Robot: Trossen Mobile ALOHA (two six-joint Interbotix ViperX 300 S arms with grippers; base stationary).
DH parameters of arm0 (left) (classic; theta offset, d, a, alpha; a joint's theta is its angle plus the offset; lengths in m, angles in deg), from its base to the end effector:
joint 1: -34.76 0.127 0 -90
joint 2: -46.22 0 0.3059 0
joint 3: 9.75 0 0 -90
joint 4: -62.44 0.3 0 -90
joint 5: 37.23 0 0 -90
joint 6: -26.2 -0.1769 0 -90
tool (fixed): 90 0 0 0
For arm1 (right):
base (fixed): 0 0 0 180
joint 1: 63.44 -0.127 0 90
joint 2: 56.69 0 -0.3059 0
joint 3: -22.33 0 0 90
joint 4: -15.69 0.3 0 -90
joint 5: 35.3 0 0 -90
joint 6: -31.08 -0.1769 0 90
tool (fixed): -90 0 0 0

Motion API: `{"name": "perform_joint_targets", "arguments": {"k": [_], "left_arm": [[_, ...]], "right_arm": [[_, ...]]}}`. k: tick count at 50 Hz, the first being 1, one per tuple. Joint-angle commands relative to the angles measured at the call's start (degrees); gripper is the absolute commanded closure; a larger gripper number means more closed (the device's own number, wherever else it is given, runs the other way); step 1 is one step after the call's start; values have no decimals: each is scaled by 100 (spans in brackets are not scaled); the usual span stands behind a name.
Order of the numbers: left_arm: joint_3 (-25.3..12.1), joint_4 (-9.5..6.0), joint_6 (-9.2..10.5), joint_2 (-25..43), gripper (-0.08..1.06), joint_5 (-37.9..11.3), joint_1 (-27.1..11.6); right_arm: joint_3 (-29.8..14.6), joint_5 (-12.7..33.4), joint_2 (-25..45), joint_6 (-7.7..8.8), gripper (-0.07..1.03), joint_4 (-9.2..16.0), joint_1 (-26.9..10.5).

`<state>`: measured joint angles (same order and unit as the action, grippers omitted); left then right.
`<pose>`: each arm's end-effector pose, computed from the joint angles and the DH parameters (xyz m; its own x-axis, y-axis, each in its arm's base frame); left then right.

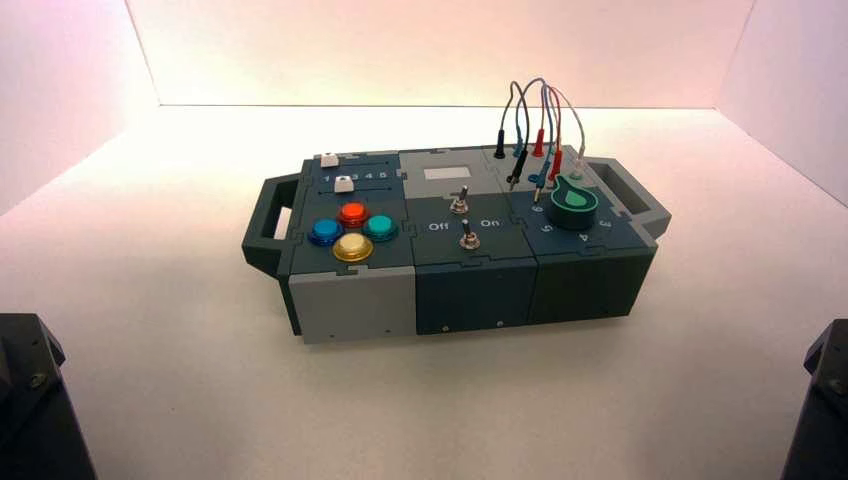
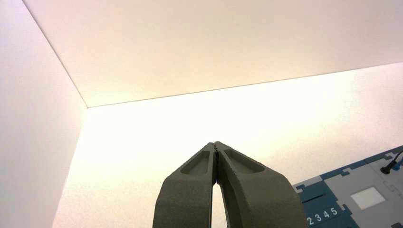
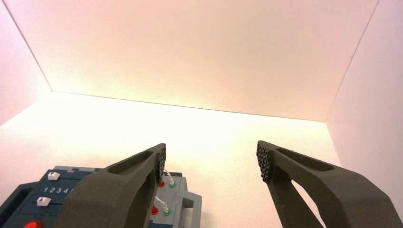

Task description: Close left gripper.

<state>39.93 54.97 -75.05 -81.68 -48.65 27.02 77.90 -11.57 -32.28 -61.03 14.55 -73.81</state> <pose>0.2654 -0.0407 0.2377 0.9076 -0.1493 -0.3923 0.1843 0.9814 0.0529 0.1859 0.0326 0.2637 0.9571 0.1670 -0.2369 -0.1680 0.9857 0.0162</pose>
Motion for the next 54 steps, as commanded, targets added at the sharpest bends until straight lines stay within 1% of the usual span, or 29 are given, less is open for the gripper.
{"name": "perform_joint_targets", "arguments": {"k": [1, 13, 27, 32, 54], "left_arm": [[-185, 18, -35, 0, 101, 35, 26], [-220, 18, -44, 97, 101, 88, 26], [-272, 18, -132, 246, 101, 105, 26], [-308, 18, -149, 246, 101, 105, 26], [-255, 18, -167, 185, 101, 53, 26]], "right_arm": [[-70, -35, 123, -44, -3, 26, 26], [-70, -53, 220, -35, -3, 62, 35], [-79, -18, 316, -44, -3, 62, 26], [-70, -18, 316, -35, -3, 79, 26], [-70, -18, 316, -35, -3, 97, 26]]}}
